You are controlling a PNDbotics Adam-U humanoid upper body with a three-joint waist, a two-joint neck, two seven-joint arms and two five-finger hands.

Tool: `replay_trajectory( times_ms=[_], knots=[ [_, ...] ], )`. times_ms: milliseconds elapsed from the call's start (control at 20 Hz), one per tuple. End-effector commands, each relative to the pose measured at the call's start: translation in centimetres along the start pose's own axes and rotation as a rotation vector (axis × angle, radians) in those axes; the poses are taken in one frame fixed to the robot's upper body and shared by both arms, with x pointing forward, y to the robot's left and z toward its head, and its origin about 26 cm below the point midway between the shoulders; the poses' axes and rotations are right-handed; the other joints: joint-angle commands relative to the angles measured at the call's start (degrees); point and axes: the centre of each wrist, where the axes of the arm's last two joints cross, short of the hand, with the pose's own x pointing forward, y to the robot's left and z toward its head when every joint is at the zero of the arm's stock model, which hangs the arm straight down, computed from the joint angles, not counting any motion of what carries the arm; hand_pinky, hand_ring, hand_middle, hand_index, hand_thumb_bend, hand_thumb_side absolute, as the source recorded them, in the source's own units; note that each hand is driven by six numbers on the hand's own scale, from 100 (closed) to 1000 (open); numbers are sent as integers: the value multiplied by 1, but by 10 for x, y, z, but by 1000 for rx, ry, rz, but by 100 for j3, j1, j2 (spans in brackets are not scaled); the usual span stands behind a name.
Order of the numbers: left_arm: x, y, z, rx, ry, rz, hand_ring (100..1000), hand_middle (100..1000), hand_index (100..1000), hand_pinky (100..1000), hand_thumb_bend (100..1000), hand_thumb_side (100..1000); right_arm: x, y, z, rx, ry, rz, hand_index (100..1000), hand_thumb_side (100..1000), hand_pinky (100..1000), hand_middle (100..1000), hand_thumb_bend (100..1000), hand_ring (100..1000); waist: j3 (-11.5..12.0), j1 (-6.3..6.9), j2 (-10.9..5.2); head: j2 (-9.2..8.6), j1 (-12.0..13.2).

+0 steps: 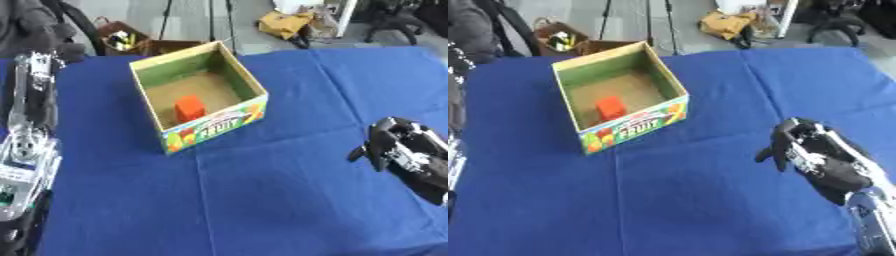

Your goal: Pick up objects on the table and place them in the box.

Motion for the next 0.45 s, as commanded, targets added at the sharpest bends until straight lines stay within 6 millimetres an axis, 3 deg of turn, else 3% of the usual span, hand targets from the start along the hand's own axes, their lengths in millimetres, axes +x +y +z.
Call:
replay_trajectory(
  times_ms=[50, 200, 250, 350, 400, 450],
  knots=[
    [10, 7, -1, 13, -17, 19, 655, 685, 747, 710, 633, 888, 10, -2, 1, 0, -10, 36, 380, 138, 589, 372, 100, 316, 16, 4, -79, -56, -2],
    [7, 8, 3, 23, 4, 35, 647, 676, 737, 706, 563, 935, 9, -2, 1, -3, -9, 36, 380, 137, 589, 371, 100, 315, 19, 9, -74, -50, -5],
    [6, 8, 4, 27, 10, 39, 644, 673, 734, 704, 487, 987, 9, -3, 2, -4, -9, 36, 380, 137, 589, 371, 100, 315, 18, 11, -71, -49, -6],
    [4, 9, 7, 44, 24, 51, 640, 670, 731, 701, 379, 1000, 9, -2, 1, -5, -9, 36, 380, 136, 589, 371, 100, 315, 21, 13, -67, -35, -9],
    [4, 9, 8, 55, 28, 57, 629, 669, 730, 694, 259, 1000, 9, -2, 1, -5, -9, 37, 380, 136, 589, 371, 100, 315, 22, 14, -65, -34, -12],
    [3, 9, 9, 68, 35, 64, 628, 669, 728, 693, 247, 1000, 9, -3, 2, -6, -9, 37, 380, 136, 588, 371, 100, 315, 23, 15, -64, -31, -12]
  ],
)
